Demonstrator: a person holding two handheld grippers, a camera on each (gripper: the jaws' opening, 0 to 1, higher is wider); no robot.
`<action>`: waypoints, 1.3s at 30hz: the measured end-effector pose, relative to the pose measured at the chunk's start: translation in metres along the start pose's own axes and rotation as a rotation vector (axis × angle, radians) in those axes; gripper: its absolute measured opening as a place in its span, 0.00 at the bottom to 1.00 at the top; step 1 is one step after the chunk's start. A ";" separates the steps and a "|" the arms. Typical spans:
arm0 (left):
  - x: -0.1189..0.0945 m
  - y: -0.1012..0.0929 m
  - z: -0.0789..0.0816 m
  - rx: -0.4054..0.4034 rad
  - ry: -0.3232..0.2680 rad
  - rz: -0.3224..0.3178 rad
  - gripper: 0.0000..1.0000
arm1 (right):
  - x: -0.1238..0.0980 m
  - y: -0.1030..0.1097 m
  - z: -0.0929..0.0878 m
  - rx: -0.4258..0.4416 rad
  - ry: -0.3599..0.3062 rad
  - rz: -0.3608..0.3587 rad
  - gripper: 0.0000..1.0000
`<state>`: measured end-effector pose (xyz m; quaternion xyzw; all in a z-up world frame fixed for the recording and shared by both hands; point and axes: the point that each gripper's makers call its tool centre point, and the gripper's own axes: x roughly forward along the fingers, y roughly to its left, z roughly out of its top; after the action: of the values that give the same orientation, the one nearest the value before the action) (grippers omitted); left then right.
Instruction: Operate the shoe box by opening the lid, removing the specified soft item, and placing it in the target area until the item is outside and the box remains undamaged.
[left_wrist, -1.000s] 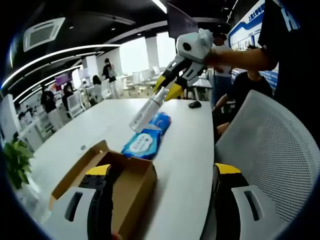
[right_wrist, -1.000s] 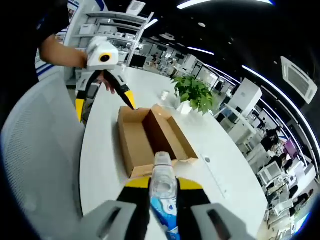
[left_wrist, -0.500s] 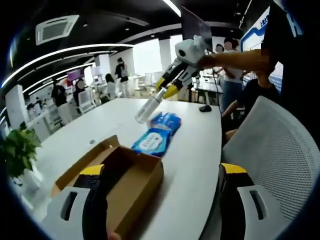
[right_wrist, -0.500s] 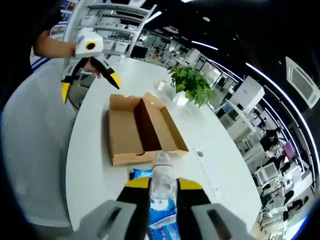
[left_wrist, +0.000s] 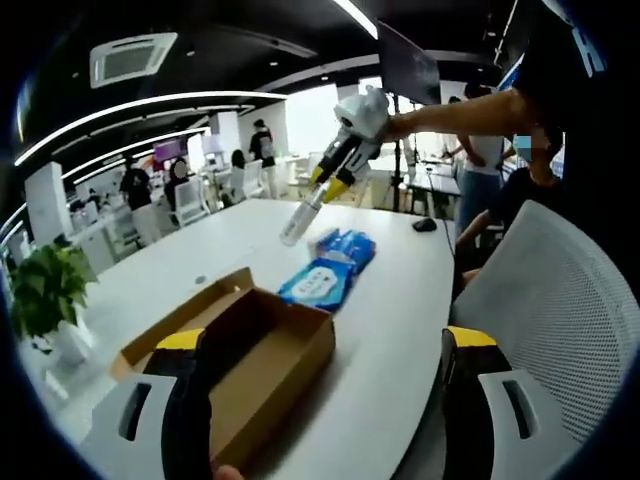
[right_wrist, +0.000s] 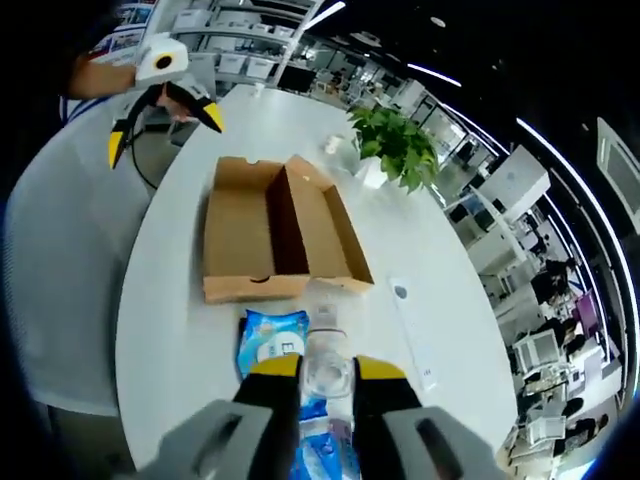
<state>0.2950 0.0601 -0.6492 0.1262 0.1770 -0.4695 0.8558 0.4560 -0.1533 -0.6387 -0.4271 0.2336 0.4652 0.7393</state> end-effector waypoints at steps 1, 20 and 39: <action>-0.001 0.000 -0.001 -0.003 0.000 0.005 1.00 | 0.001 -0.002 0.000 0.000 0.001 0.004 0.14; -0.014 -0.003 -0.011 -0.053 -0.022 0.097 1.00 | 0.039 -0.035 -0.027 -0.053 0.150 0.128 0.15; -0.030 0.005 -0.014 -0.089 -0.051 0.182 1.00 | 0.073 -0.052 -0.045 -0.118 0.293 0.258 0.15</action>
<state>0.2822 0.0908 -0.6485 0.0914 0.1637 -0.3847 0.9038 0.5375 -0.1664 -0.6949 -0.4994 0.3636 0.5019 0.6053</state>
